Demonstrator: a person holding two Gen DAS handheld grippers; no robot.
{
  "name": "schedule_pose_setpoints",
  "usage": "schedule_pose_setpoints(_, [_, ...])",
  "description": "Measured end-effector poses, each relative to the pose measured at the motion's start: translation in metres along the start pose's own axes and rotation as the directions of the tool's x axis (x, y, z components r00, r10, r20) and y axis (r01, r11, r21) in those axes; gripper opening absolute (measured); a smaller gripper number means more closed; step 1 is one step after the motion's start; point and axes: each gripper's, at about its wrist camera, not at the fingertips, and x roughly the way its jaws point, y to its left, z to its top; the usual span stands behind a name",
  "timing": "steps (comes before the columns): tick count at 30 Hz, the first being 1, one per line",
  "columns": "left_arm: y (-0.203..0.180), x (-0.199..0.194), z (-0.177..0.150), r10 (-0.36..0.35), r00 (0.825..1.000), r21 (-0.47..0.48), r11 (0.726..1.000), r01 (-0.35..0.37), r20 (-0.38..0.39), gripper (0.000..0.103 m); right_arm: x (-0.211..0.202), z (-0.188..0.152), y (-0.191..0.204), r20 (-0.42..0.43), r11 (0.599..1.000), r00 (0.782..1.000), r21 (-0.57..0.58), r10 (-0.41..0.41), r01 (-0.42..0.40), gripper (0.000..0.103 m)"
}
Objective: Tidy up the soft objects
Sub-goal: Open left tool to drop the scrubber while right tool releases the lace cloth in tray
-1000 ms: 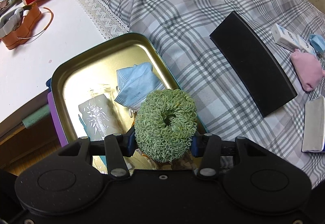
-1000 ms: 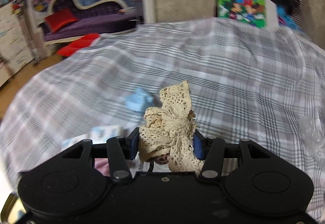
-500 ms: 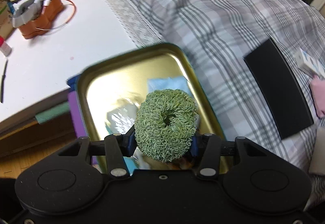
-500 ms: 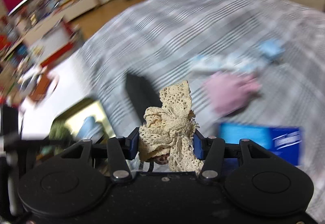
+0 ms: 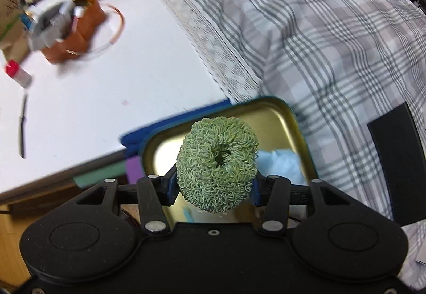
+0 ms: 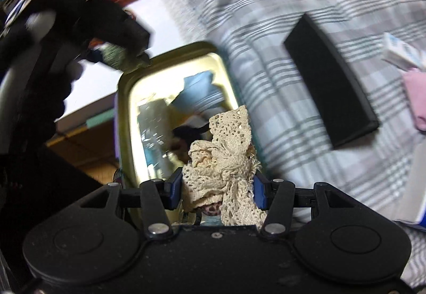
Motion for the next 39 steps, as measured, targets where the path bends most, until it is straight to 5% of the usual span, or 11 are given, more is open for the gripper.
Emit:
schedule_pose_setpoints(5, [-0.012,0.007,0.003,-0.024,0.999,0.007,1.0,0.024,-0.042,0.052,0.022,0.001,0.018,-0.038,1.0,0.999,-0.029,-0.001,0.0,0.051])
schedule_pose_setpoints(12, [-0.013,-0.006,0.003,0.024,0.999,0.012,1.0,-0.024,0.049,0.068,0.045,0.004,0.033,-0.068,0.999,0.997,-0.036,0.035,-0.038,0.054])
schedule_pose_setpoints(14, [-0.011,-0.005,0.002,0.029,0.998,0.015,0.999,-0.03,0.047,0.068,0.049,0.005,0.035,-0.072,0.999,0.997,-0.032,0.037,-0.039,0.062])
schedule_pose_setpoints(27, [-0.015,-0.004,-0.011,0.022,0.999,0.041,0.999,-0.024,0.038,0.068,0.045,0.001,0.03,-0.059,0.993,0.992,-0.057,-0.108,0.105,0.062])
schedule_pose_setpoints(39, [-0.017,-0.009,-0.015,0.027,0.998,0.054,0.998,-0.03,0.058,0.068,0.038,-0.003,0.026,-0.06,0.992,0.99,-0.043,-0.124,0.122,0.062])
